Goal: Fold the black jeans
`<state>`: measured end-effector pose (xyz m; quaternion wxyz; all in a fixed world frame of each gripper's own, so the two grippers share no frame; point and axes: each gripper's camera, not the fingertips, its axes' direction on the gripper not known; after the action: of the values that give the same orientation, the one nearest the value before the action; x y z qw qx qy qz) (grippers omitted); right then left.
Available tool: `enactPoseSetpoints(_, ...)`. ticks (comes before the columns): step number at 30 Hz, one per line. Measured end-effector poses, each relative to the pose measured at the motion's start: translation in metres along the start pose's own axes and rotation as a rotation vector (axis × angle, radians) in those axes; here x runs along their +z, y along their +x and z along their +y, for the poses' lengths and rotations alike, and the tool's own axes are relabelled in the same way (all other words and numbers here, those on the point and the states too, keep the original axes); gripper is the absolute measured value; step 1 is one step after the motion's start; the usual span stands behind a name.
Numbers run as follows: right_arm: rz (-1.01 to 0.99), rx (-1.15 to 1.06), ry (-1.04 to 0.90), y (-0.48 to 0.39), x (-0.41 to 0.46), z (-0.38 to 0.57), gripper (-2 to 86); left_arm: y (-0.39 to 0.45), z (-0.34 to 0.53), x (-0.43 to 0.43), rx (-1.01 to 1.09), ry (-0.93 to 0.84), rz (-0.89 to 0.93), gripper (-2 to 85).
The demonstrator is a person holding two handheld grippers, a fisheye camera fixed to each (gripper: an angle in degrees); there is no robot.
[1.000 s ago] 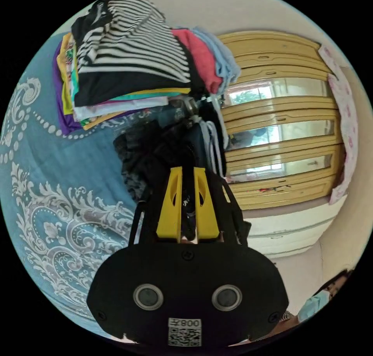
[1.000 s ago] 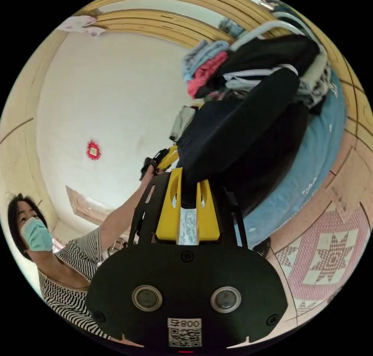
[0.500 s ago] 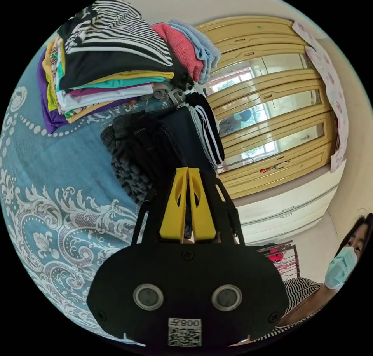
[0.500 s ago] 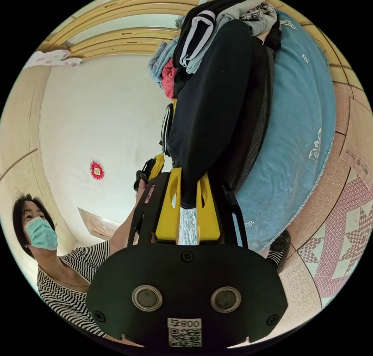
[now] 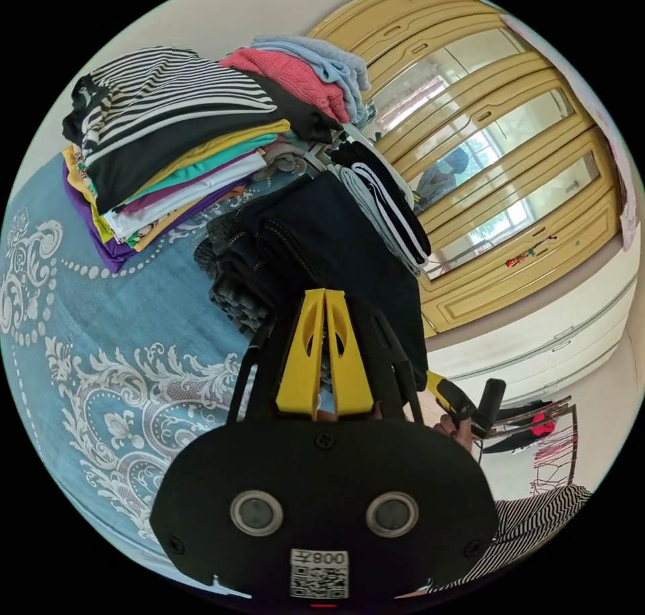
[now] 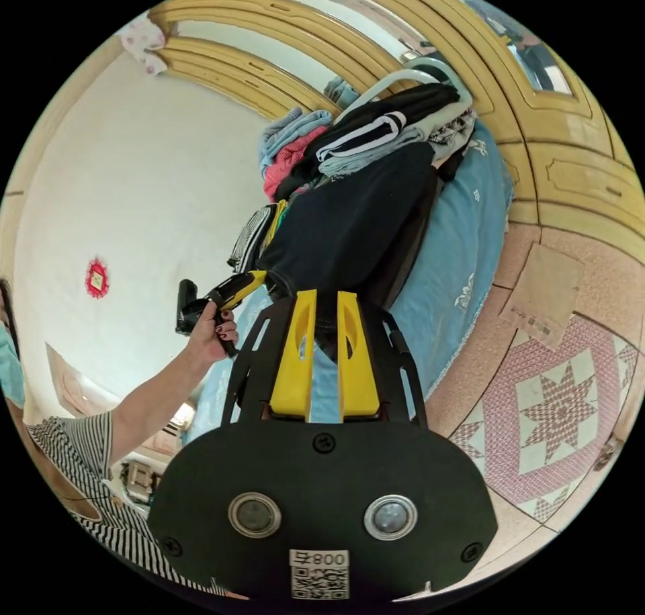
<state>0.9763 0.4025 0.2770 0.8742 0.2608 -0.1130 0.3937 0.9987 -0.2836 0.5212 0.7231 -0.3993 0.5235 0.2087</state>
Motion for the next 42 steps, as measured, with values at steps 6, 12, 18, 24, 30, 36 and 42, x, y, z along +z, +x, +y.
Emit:
enactPoseSetpoints(6, 0.027, -0.073, 0.116, -0.031, -0.016, 0.008, 0.8, -0.006, 0.004, -0.018, 0.001, -0.002, 0.072, 0.0)
enactPoseSetpoints(12, 0.249, -0.199, -0.113, -0.067, 0.044, -0.022, 0.2, -0.016, 0.041, -0.049, 0.002, -0.002, 0.100, 0.1)
enactPoseSetpoints(18, 0.388, -0.282, -0.134, -0.100, 0.056, -0.024, 0.2, -0.036, 0.116, -0.100, 0.006, -0.014, 0.111, 0.2)
enactPoseSetpoints(24, 0.352, -0.220, -0.215, -0.129, 0.041, -0.041, 0.4, -0.068, 0.217, -0.155, -0.094, -0.039, 0.138, 0.7)
enactPoseSetpoints(30, 0.285, -0.284, -0.107, -0.181, 0.008, -0.062, 2.1, -0.106, 0.279, -0.201, -0.156, -0.019, 0.124, 3.5)
enactPoseSetpoints(36, 0.336, -0.388, 0.010, -0.231, 0.036, -0.136, 6.8, -0.152, 0.278, -0.199, -0.131, -0.011, 0.119, 5.9)
enactPoseSetpoints(42, 0.390, -0.402, 0.089, -0.258, 0.093, -0.235, 8.0, -0.190, 0.233, -0.154, -0.055, -0.070, 0.225, 5.9)
